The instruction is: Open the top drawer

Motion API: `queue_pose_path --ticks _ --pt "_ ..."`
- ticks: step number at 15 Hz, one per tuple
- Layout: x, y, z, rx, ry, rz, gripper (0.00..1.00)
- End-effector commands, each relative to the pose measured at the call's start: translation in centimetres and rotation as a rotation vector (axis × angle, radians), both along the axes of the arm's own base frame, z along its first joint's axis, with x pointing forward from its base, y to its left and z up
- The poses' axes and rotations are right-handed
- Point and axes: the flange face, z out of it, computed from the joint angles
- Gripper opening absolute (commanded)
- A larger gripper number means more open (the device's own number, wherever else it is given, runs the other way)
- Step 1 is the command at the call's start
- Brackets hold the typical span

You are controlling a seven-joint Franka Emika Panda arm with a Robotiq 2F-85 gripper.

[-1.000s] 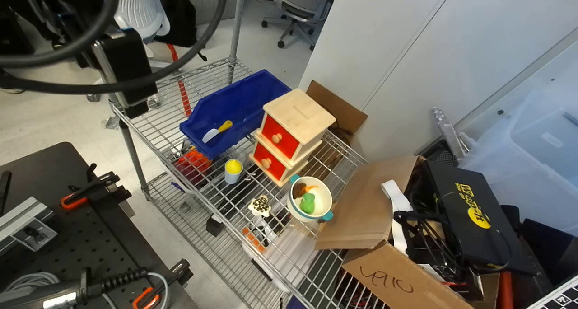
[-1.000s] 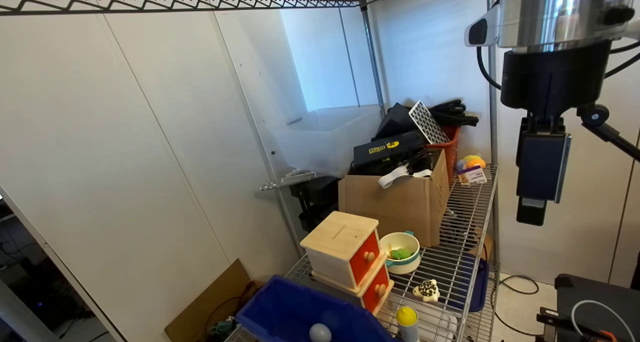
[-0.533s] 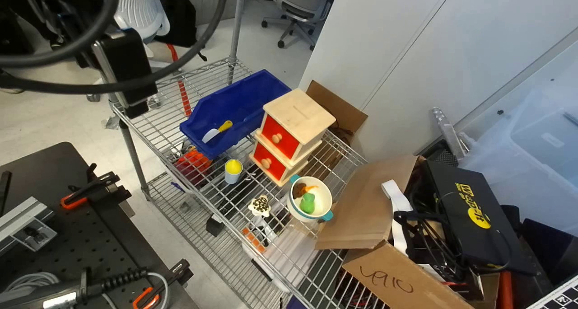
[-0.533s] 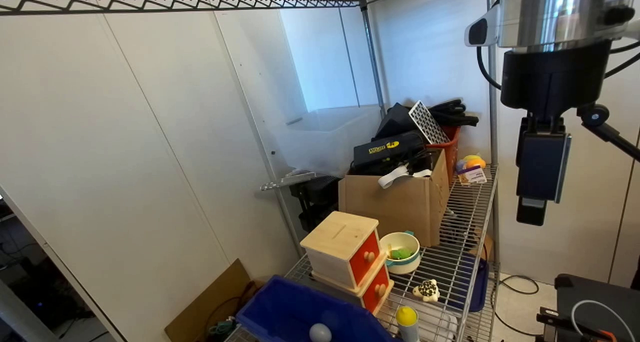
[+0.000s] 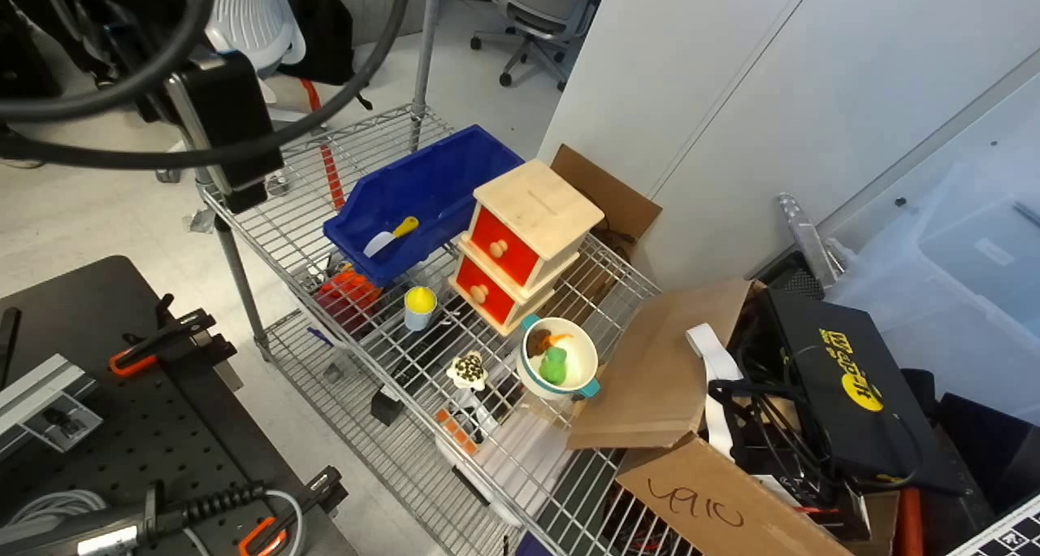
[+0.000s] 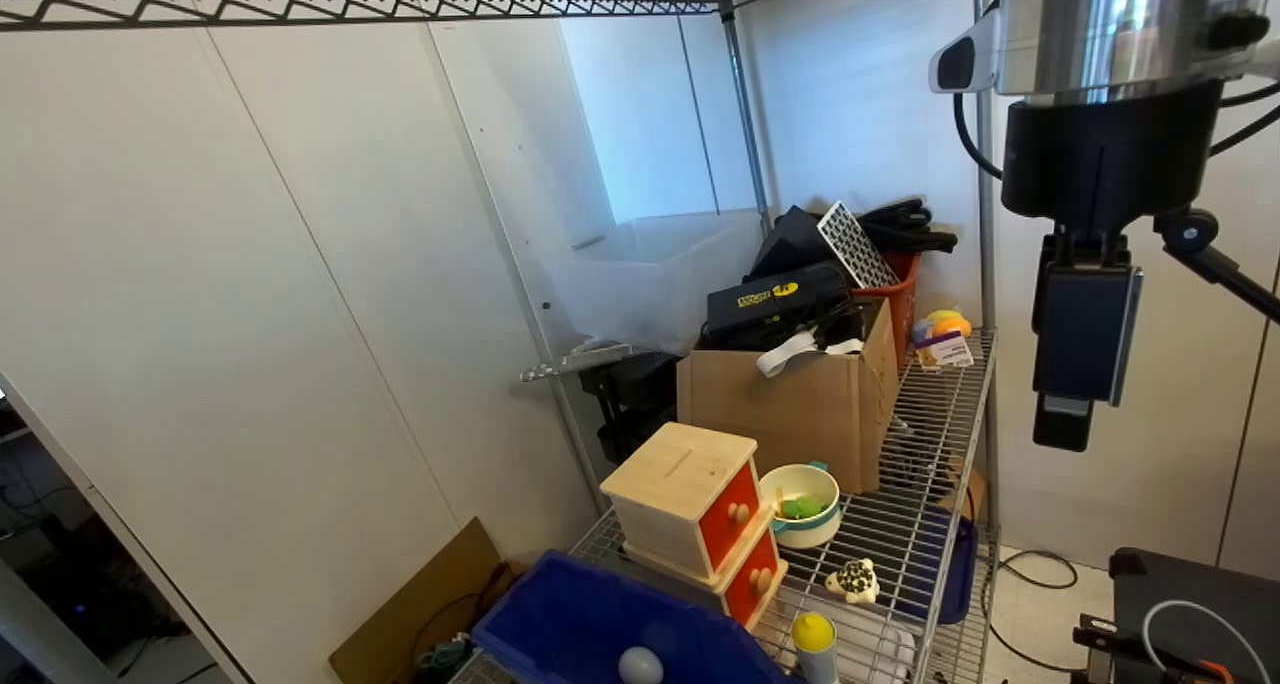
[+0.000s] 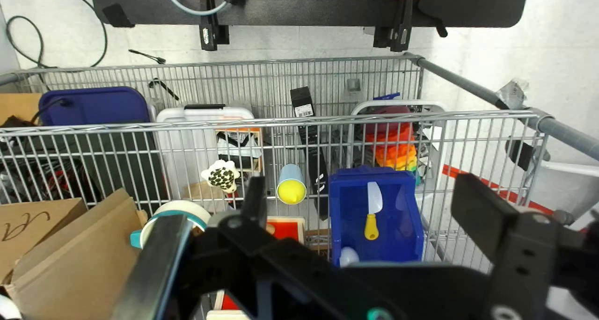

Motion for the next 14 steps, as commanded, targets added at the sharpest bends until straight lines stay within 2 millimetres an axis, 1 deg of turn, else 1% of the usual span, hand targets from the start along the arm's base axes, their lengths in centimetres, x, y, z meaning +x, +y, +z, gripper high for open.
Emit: queue_pose_path --ticks 1,6,9,11,14 --pt "0.0 0.0 0.1 0.000 0.001 0.000 1.00" --pt "0.0 0.0 0.1 0.000 0.001 0.000 1.00" --pt "1.1 -0.8 -0.8 -0.003 0.008 -0.014 1.00" --pt "2.2 -1.5 -1.8 0.015 0.028 -0.028 1.00" --pt "4.5 -2.6 -4.2 0.032 0.047 -0.067 1.00"
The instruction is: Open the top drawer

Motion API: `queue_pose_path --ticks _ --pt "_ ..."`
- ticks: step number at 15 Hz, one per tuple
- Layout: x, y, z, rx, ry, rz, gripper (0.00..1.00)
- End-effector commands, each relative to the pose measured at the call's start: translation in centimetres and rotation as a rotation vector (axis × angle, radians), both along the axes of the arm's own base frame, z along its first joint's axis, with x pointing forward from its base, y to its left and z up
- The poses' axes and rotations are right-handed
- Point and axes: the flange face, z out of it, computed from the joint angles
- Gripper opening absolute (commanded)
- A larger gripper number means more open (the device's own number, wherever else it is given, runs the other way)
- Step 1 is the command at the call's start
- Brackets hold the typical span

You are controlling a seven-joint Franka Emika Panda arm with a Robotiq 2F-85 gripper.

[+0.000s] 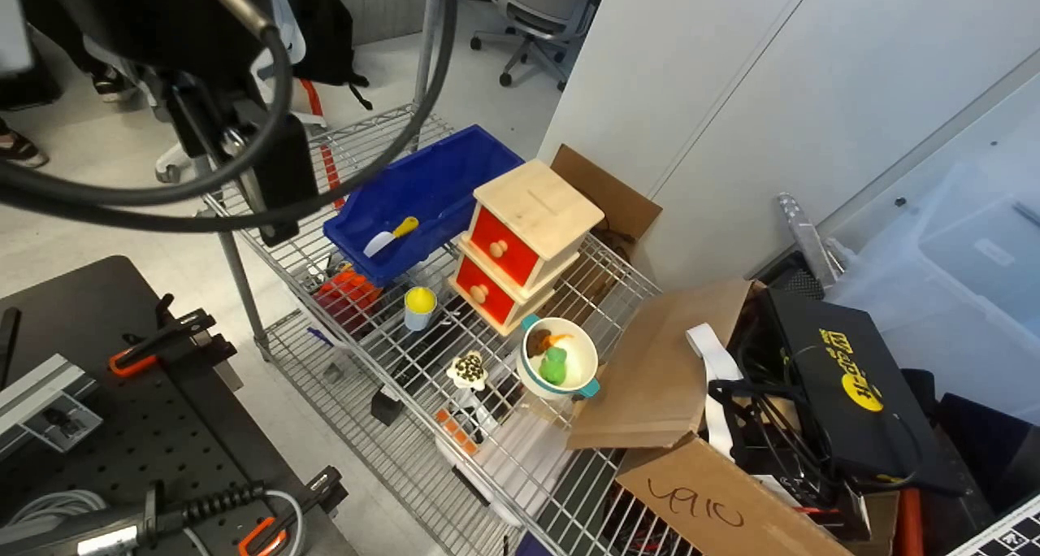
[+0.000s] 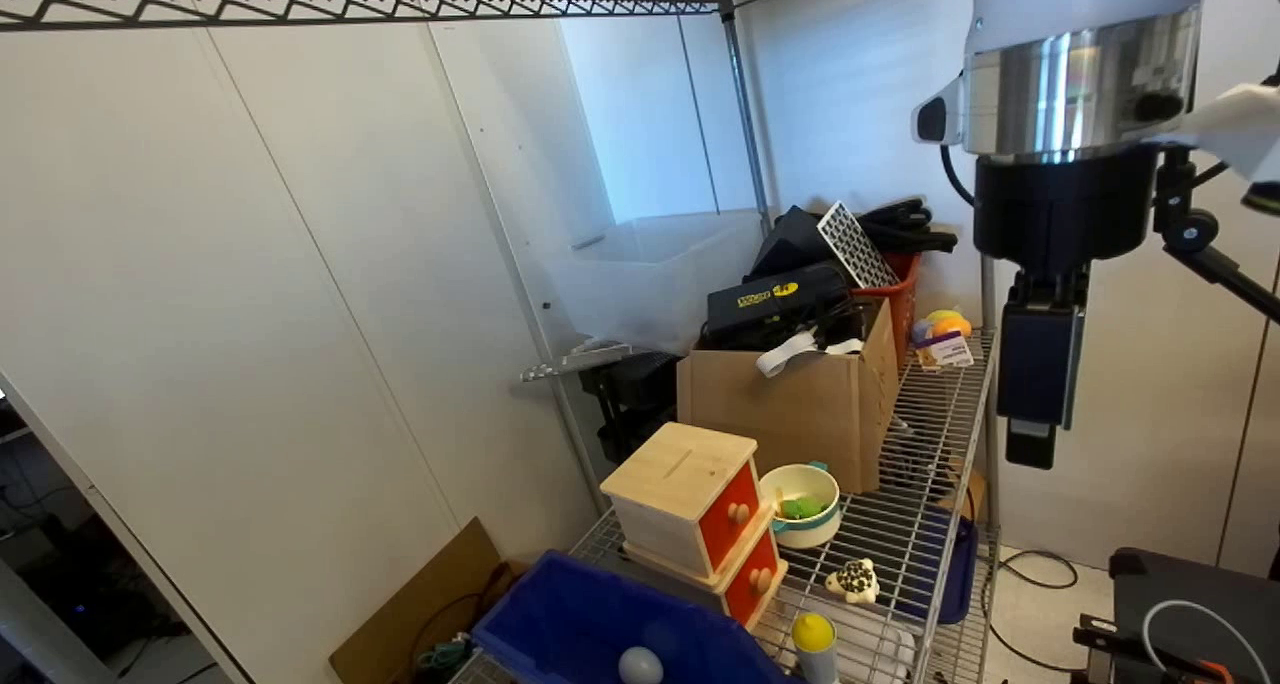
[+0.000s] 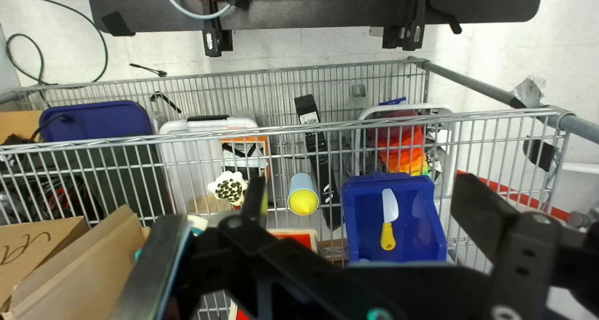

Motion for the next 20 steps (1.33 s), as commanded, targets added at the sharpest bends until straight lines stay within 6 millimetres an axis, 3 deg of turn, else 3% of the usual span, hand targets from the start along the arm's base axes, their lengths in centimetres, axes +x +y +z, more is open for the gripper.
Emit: queue_pose_path --ticks 1,10,20 --pt "3.5 -1.3 -2.4 0.025 0.019 -0.040 1.00" --pt "7.9 -2.2 -8.7 -0.023 0.092 -0.081 1.00" --pt "9.5 -3.7 -14.2 -0.105 0.161 -0.126 1.00"
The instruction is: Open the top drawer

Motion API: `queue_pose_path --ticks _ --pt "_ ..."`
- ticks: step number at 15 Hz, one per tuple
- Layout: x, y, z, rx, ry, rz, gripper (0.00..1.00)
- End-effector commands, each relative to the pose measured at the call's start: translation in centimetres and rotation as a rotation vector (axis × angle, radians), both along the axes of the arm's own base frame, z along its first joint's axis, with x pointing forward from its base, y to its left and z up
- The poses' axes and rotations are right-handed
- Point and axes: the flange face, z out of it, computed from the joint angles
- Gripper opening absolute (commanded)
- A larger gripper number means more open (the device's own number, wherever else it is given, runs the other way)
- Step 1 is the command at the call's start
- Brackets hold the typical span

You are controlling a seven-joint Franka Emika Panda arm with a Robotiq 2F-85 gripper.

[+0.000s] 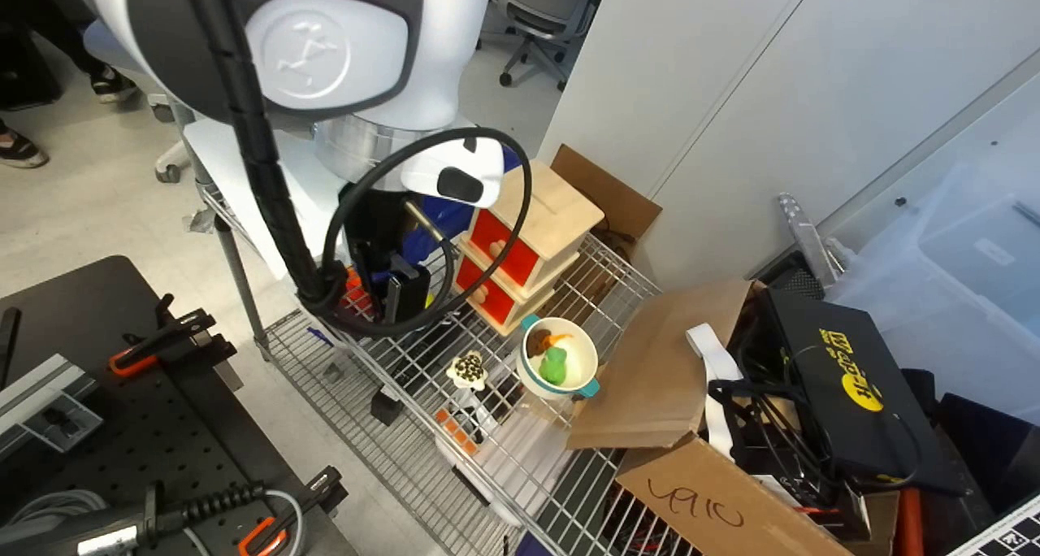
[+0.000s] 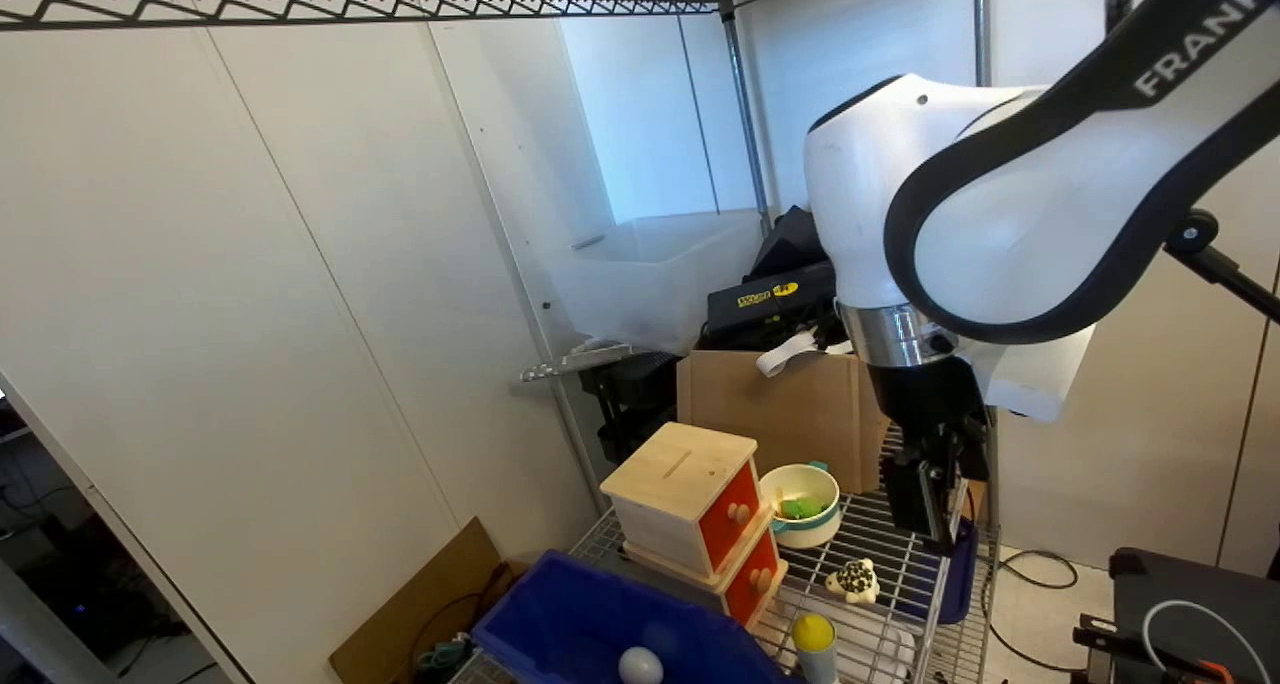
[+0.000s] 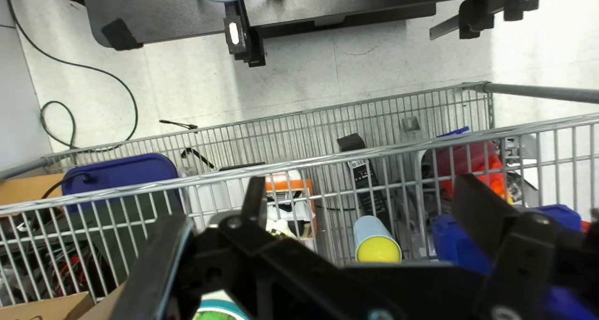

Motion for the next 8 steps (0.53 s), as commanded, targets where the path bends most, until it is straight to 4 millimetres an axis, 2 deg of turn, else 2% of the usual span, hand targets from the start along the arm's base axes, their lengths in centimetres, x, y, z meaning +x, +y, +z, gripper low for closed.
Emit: queue_pose_path --ticks 1,8 --pt "1.0 -0.6 -0.8 -0.042 -0.022 -0.017 1.00" --pt "1.5 0.2 0.9 0.072 -0.154 0.057 1.00"
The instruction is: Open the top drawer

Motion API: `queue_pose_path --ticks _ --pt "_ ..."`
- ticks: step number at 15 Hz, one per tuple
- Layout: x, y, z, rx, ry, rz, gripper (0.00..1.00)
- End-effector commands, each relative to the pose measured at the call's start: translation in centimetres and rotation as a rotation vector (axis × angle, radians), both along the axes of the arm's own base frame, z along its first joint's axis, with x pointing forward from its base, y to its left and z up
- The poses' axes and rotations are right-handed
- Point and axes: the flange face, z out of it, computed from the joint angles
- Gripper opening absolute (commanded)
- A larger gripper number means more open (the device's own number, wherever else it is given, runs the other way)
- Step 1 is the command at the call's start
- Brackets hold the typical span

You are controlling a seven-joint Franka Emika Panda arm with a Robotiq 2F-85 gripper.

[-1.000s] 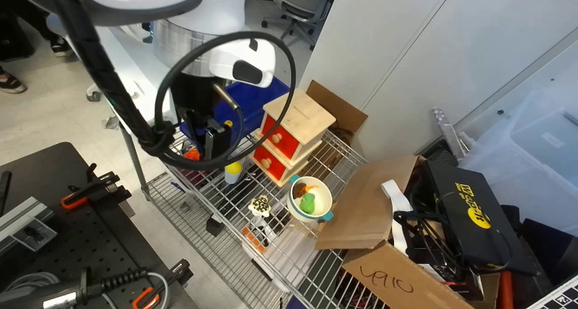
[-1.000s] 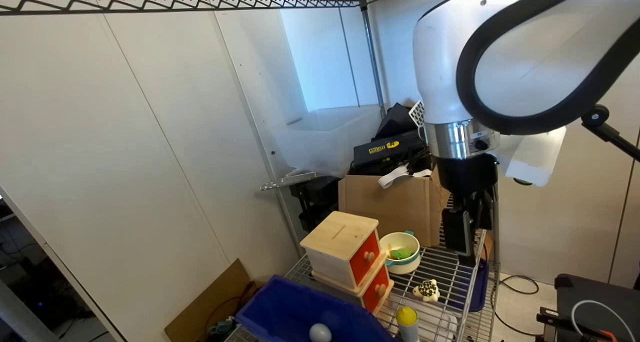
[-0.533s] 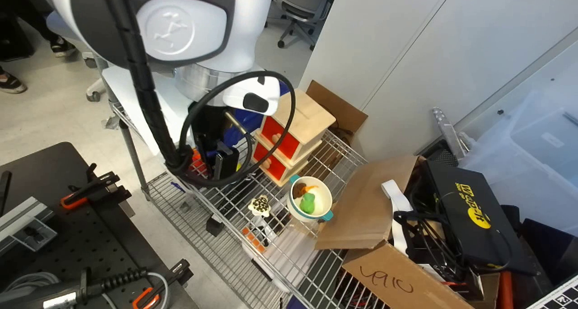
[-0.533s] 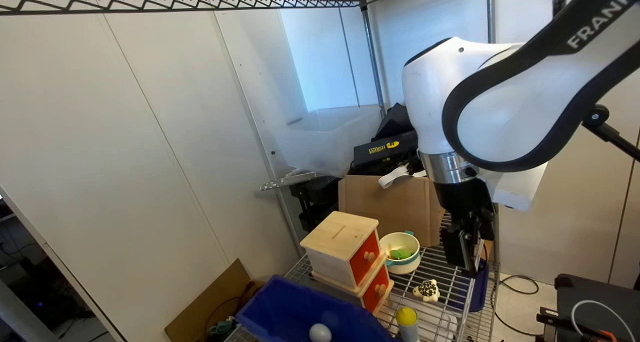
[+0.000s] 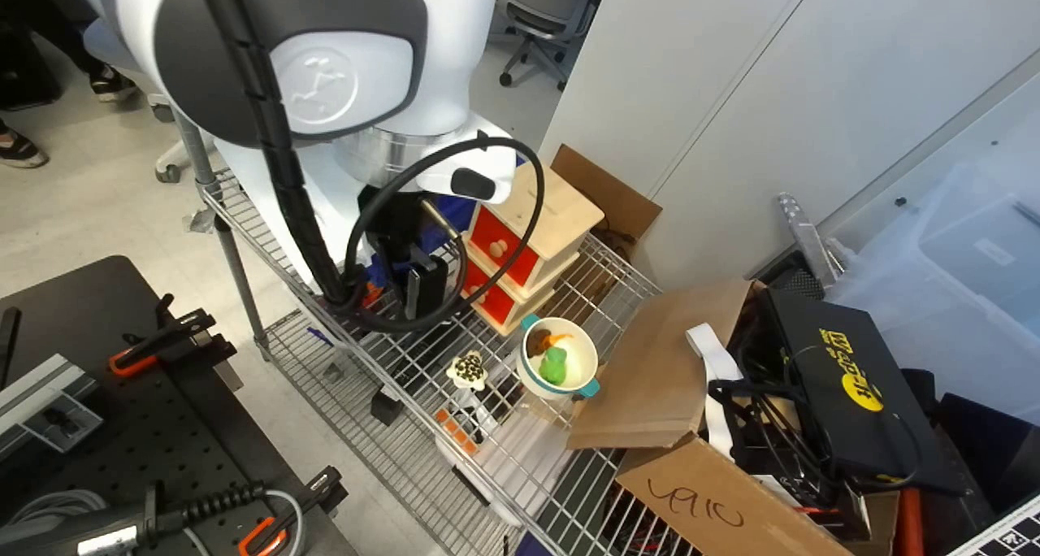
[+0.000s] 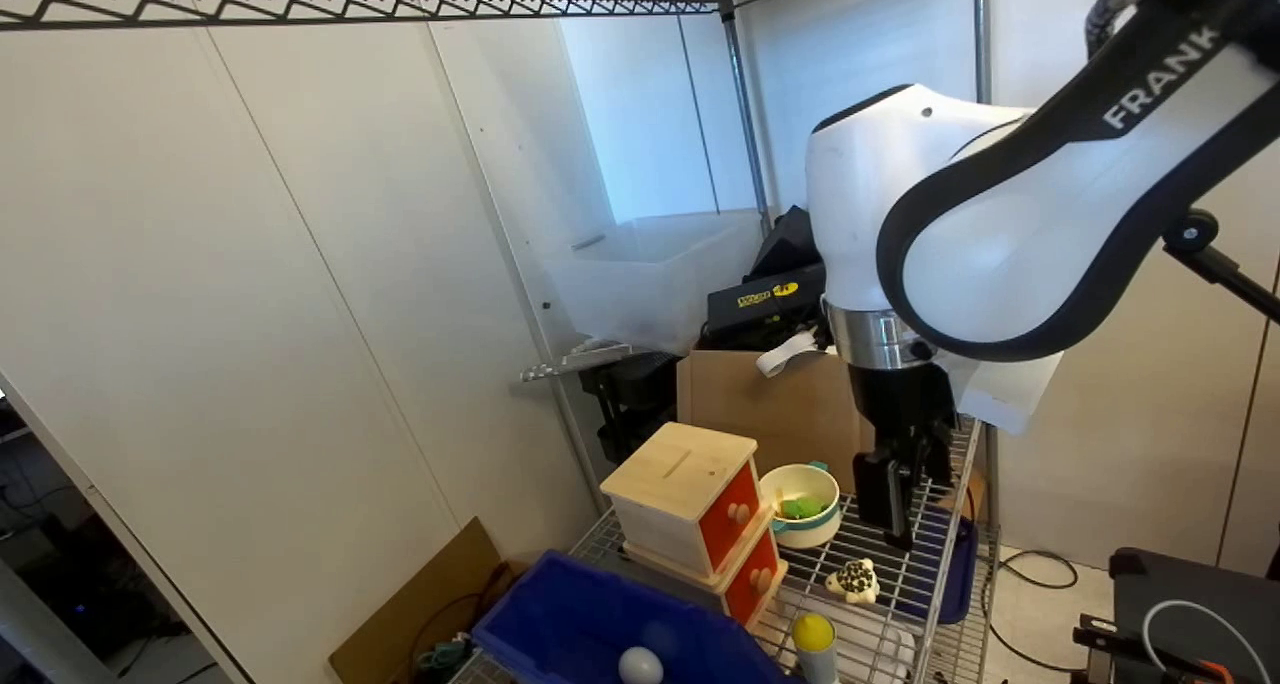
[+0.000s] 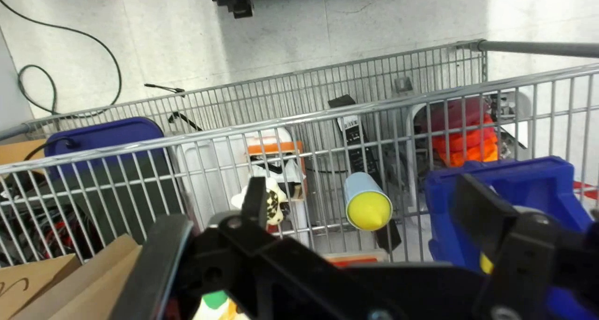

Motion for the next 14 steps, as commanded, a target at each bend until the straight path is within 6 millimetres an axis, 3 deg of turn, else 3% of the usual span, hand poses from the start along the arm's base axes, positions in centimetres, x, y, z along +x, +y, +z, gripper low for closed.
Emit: queue_pose_path --ticks 1,10,14 --pt "-0.1 0.2 1.4 0.064 -0.053 0.078 1.00" --pt "0.1 0.2 0.4 0.054 -0.020 0.064 1.00" --pt "0.4 -0.8 -1.0 -0.063 -0.039 -0.027 1.00"
